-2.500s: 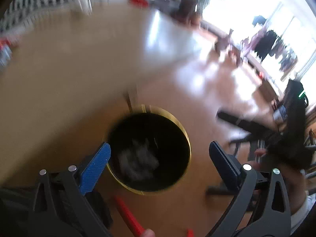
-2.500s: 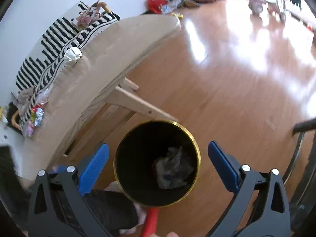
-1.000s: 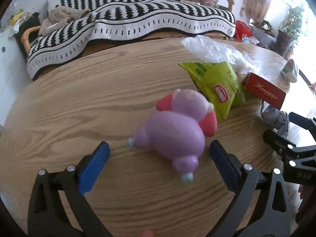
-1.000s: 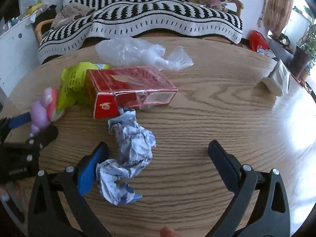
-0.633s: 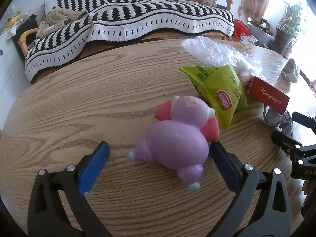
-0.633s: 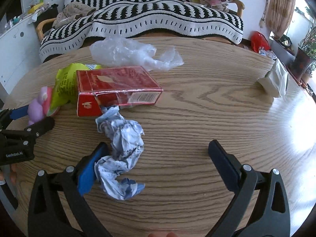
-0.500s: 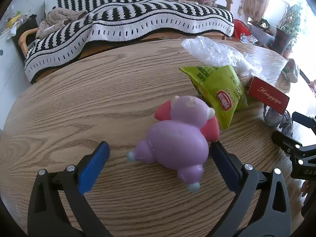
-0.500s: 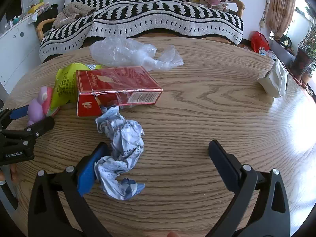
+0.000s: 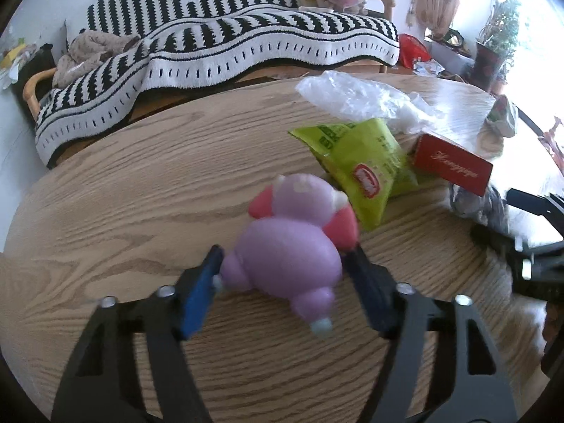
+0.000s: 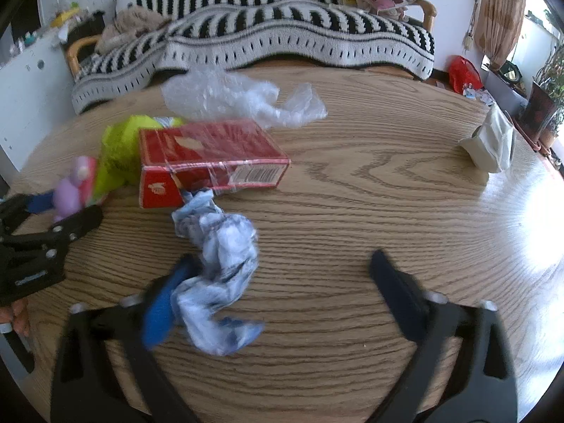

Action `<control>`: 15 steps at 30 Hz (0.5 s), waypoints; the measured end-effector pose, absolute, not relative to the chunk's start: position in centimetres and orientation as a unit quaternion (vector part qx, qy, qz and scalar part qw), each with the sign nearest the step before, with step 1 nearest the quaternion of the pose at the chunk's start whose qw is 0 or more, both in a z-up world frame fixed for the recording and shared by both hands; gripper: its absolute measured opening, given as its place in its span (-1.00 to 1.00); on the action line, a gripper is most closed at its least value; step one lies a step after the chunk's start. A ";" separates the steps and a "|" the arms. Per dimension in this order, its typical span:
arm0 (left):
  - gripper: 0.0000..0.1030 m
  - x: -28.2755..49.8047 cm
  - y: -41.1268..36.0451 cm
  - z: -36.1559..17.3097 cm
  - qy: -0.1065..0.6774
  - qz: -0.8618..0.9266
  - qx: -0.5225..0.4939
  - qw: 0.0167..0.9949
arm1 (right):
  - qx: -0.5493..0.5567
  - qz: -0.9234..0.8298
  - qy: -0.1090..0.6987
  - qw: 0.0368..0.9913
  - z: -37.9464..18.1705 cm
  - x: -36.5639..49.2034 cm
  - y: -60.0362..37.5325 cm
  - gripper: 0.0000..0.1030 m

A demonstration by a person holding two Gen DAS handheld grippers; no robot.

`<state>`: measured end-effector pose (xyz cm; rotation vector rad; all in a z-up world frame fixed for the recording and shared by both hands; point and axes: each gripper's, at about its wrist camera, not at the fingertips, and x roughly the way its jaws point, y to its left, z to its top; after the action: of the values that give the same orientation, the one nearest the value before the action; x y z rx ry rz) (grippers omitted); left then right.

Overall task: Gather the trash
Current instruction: 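Grasp pink toy with left gripper while right gripper grasps crumpled foil, then carry pink toy and crumpled foil over the black bin and drop them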

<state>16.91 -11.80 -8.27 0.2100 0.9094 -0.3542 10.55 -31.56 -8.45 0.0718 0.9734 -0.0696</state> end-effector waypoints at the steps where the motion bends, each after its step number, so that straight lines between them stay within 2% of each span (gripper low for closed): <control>1: 0.00 16.7 -11.8 -8.2 0.433 -0.166 0.100 0.880 | 0.032 -0.034 0.460 0.887 -8.2 10.3 -31.7 -0.49; 4: -0.13 16.4 -11.9 -8.1 0.431 -0.160 0.098 0.882 | 0.058 -0.024 0.454 0.889 -8.1 9.8 -32.5 -0.53; 10: -0.20 15.5 -11.5 -8.1 0.433 -0.139 0.082 0.887 | 0.118 -0.006 0.452 0.884 -7.7 9.1 -33.7 -0.56; 15: -0.21 14.0 -11.1 -8.1 0.434 -0.126 0.071 0.889 | 0.121 0.008 0.443 0.888 -6.5 7.7 -33.8 -0.56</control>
<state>14.01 -11.11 -8.08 0.1484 0.9026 -0.2609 7.71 -33.84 -6.50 0.2524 0.9209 0.0172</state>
